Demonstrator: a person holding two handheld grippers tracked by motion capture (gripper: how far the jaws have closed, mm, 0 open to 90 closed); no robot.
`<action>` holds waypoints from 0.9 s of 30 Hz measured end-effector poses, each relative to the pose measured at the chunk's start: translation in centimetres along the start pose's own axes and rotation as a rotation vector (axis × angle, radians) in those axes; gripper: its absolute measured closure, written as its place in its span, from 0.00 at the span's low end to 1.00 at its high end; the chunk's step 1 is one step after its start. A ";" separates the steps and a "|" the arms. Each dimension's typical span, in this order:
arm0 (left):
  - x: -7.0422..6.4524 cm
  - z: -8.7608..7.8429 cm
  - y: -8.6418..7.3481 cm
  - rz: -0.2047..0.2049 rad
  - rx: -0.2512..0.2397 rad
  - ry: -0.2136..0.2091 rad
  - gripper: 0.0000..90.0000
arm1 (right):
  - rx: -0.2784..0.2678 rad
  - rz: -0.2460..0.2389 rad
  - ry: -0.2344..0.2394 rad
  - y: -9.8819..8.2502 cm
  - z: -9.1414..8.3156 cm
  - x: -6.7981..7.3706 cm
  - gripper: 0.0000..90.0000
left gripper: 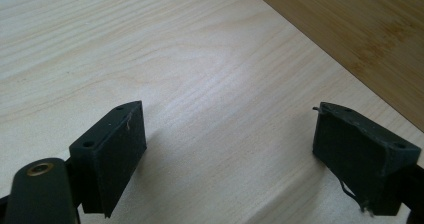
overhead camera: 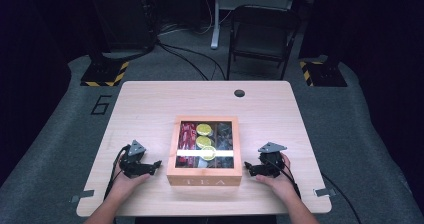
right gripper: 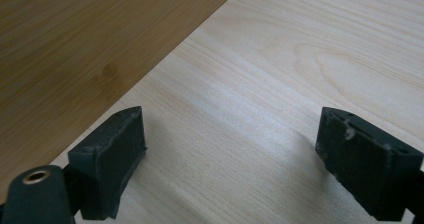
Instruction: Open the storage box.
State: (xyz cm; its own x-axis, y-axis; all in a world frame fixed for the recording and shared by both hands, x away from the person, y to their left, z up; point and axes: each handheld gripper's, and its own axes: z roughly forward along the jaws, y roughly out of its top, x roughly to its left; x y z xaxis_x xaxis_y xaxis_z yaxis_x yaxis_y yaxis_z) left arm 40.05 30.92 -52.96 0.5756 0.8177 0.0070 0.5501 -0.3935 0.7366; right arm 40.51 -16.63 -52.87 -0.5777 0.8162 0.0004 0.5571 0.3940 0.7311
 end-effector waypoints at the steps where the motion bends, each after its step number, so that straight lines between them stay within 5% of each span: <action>1: 0.0 0.0 0.0 0.000 0.000 0.000 0.15 | 0.000 0.000 0.000 0.0 0.0 0.0 0.13; 13: -0.1 0.0 0.0 -0.019 -0.003 0.010 0.16 | -0.001 -0.009 0.000 -0.1 -0.1 -0.1 0.14; 19: -0.1 -0.2 0.0 -0.012 0.002 0.011 0.19 | -0.002 0.011 0.006 -0.1 -0.4 0.0 0.24; 21: 0.0 -0.4 0.1 -0.010 0.012 0.012 0.24 | 0.009 -0.007 0.010 0.1 -0.6 -0.3 0.31; 27: -0.1 -0.8 0.6 -0.015 0.052 -0.003 0.38 | 0.041 0.040 0.021 0.5 -1.1 -0.7 0.47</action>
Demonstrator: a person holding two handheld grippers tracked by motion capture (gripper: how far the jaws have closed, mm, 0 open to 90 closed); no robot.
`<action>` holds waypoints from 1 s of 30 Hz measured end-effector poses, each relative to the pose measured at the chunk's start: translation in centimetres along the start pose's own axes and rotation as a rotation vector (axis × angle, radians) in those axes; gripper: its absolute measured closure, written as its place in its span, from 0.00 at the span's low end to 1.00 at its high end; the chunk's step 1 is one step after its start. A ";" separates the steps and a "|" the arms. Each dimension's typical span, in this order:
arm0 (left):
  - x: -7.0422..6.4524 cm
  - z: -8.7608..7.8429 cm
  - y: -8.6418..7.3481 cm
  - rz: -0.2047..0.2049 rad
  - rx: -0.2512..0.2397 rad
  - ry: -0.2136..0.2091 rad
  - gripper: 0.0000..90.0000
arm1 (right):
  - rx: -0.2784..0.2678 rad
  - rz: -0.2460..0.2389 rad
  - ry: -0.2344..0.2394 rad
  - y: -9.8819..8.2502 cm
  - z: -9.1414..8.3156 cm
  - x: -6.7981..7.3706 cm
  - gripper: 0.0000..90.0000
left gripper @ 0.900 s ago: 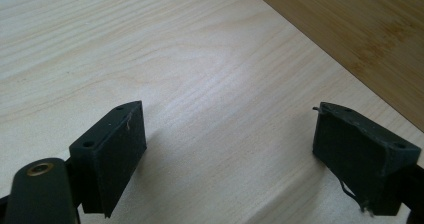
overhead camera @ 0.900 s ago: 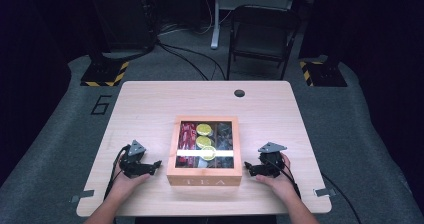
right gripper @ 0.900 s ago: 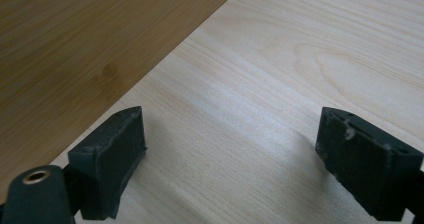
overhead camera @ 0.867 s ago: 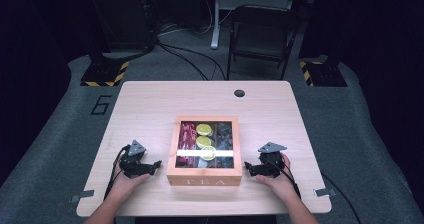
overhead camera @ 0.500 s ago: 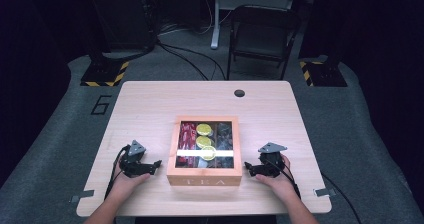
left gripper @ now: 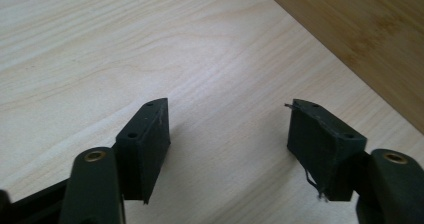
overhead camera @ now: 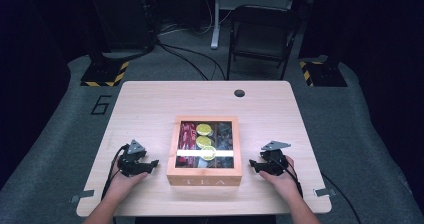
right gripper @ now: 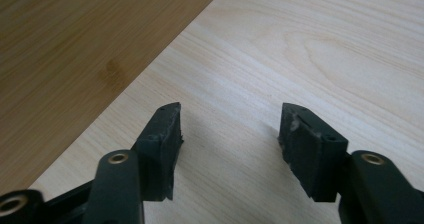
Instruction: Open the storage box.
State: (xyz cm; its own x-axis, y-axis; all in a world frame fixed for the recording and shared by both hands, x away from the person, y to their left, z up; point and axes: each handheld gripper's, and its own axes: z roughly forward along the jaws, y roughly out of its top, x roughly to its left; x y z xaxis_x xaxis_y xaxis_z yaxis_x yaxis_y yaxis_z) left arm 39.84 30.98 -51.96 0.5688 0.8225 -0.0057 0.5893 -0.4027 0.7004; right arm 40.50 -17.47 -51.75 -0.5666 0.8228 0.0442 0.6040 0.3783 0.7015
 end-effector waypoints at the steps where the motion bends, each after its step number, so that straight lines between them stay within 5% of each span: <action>1: -0.1 -0.1 0.1 -0.005 0.002 0.000 0.38 | 0.013 0.007 0.002 0.0 -0.2 -0.1 0.47; 5: -0.2 -0.9 0.6 0.015 0.009 -0.013 0.42 | -0.015 0.036 0.009 0.4 -1.3 0.0 0.50; 15: -1.3 -2.2 1.3 -0.070 -0.058 -0.066 0.47 | -0.063 0.034 0.049 1.6 -3.9 1.3 0.53; 21: -1.9 -2.4 1.8 -0.044 -0.044 -0.088 0.48 | -0.063 0.035 0.050 2.5 -4.9 1.7 0.54; 30: -2.2 -3.1 1.9 -0.074 -0.078 -0.095 0.50 | -0.142 -0.042 0.085 4.6 -7.5 4.3 0.56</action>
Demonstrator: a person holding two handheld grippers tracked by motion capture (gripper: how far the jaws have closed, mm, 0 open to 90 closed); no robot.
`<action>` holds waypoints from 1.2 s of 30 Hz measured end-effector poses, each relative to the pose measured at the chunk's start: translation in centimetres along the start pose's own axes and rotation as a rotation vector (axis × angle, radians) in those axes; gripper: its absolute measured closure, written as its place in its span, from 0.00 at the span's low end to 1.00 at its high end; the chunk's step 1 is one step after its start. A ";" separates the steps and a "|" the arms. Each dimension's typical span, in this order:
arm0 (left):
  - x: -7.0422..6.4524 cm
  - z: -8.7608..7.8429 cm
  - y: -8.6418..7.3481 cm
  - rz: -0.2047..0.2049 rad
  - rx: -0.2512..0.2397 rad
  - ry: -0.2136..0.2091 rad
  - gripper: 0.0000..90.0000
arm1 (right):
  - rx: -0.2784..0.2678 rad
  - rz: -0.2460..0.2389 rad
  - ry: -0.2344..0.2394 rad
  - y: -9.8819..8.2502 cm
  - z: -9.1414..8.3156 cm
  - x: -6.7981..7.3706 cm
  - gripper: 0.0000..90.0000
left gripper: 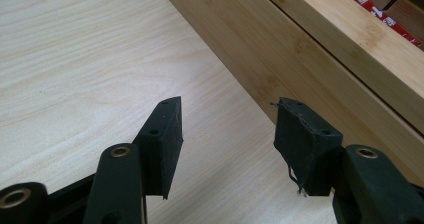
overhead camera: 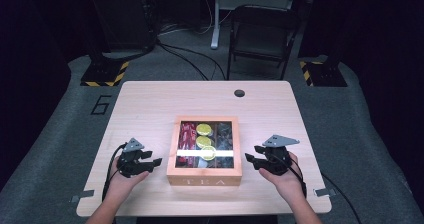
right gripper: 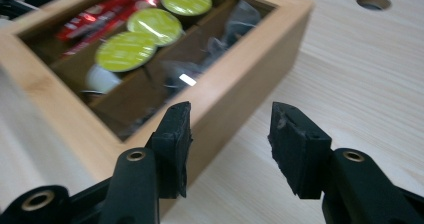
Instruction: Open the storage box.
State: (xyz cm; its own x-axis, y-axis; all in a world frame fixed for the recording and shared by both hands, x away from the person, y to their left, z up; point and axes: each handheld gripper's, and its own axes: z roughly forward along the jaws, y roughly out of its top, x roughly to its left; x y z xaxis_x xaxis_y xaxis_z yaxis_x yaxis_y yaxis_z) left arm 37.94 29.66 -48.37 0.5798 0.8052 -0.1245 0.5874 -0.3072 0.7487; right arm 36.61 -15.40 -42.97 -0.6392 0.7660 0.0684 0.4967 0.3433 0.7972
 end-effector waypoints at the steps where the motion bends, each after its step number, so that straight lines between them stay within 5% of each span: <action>1: 0.0 -0.1 0.0 0.003 0.007 -0.001 0.50 | -0.008 -0.006 0.010 0.0 -0.2 0.4 0.56; 10: 0.4 0.1 -0.1 -0.005 0.006 0.013 0.48 | -0.043 -0.032 0.095 -1.5 -0.6 2.5 0.56; 14: 0.6 0.2 -0.2 -0.014 0.009 0.014 0.47 | -0.041 -0.038 0.125 -2.4 -0.1 2.9 0.47; 18: 0.8 0.2 -0.2 -0.020 0.012 0.018 0.47 | -0.009 -0.082 0.121 -2.9 0.4 3.1 0.43; 36: 1.2 0.1 -0.3 -0.049 -0.004 0.023 0.46 | 0.049 -0.115 0.159 -4.2 1.7 3.4 0.43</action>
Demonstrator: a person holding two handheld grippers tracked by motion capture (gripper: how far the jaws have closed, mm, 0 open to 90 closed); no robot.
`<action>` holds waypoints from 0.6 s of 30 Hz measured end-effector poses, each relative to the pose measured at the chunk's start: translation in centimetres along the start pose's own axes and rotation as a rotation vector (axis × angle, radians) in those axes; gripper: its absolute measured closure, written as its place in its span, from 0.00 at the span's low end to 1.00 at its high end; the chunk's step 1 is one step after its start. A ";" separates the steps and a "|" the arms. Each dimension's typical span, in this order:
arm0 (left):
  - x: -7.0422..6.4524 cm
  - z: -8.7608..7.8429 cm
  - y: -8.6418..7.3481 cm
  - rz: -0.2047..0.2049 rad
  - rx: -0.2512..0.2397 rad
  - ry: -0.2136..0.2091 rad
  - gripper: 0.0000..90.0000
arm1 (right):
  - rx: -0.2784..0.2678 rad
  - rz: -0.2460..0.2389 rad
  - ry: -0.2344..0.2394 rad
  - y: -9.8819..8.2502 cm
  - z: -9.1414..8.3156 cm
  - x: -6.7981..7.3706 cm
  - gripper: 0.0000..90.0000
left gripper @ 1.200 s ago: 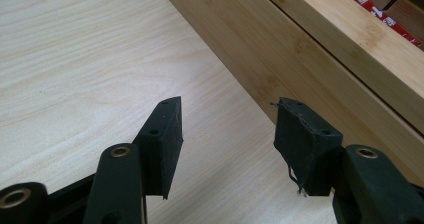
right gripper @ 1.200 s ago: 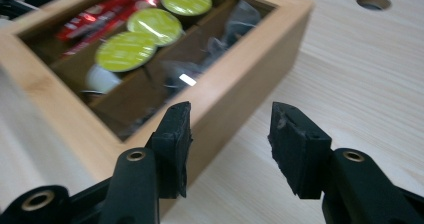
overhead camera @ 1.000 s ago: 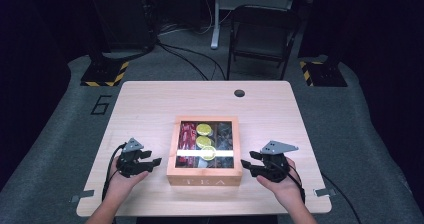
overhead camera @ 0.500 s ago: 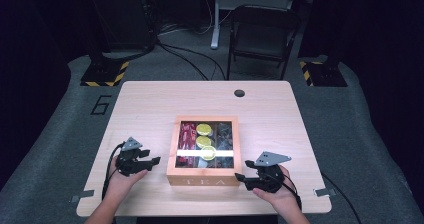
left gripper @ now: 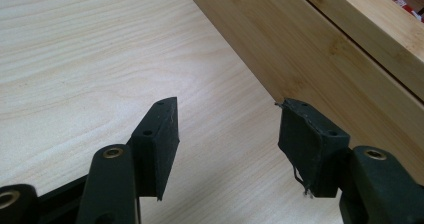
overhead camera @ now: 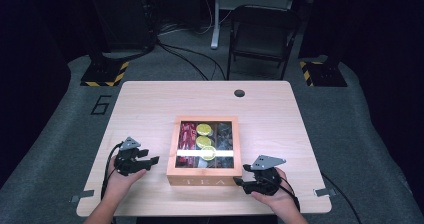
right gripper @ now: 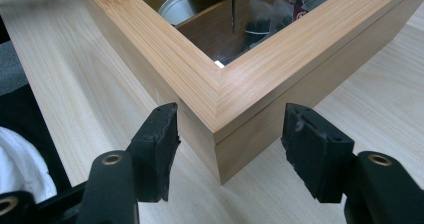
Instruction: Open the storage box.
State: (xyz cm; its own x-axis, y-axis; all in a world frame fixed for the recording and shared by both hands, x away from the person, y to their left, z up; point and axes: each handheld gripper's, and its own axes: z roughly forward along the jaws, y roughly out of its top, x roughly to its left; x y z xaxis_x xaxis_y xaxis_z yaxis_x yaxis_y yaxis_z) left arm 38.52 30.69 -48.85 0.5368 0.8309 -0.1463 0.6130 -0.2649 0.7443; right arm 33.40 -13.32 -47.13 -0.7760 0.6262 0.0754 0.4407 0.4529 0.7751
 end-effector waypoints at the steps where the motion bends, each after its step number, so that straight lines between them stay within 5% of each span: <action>1: 0.0 0.0 0.0 0.001 0.000 -0.002 0.46 | 0.000 -0.002 -0.003 0.0 0.1 0.0 0.43; 18: 0.0 0.1 0.0 0.005 0.007 -0.005 0.46 | 0.012 0.005 0.009 -0.3 0.6 0.1 0.49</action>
State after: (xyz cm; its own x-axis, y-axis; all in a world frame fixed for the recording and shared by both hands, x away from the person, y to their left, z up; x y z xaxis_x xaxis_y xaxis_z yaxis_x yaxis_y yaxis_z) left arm 38.62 30.67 -48.88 0.5430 0.8270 -0.1458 0.6143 -0.2728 0.7404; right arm 33.48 -13.03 -47.74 -0.7779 0.6227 0.0846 0.4497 0.4577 0.7670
